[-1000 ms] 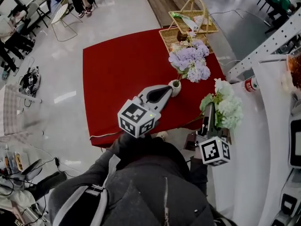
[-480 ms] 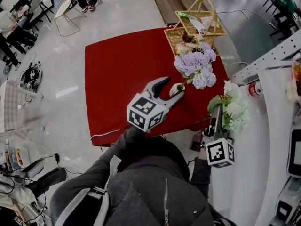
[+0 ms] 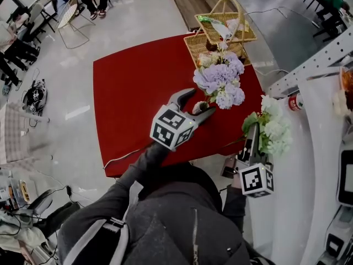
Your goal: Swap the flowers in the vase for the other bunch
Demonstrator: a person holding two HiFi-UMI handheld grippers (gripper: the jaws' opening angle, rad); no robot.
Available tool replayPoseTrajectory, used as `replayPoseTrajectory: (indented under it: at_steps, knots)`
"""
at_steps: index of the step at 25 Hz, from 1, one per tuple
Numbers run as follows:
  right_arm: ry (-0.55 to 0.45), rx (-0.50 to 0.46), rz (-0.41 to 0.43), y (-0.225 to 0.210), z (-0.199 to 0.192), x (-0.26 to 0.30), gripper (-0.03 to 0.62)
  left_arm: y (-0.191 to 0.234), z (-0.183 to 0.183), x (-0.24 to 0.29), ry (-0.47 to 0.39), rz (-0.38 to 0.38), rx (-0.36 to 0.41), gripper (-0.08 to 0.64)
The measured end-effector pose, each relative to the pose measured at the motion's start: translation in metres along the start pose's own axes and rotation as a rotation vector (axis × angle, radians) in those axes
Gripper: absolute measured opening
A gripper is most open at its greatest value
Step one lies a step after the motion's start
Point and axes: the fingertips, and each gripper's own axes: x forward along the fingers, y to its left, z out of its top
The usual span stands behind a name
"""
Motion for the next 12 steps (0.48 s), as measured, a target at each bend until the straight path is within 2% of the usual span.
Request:
replayPoseTrajectory:
  at_steps: [12]
  knots:
    - [-0.004, 0.011, -0.019, -0.017, 0.006, 0.011, 0.06, -0.002, 0.007, 0.027, 0.043, -0.028, 0.034, 0.336]
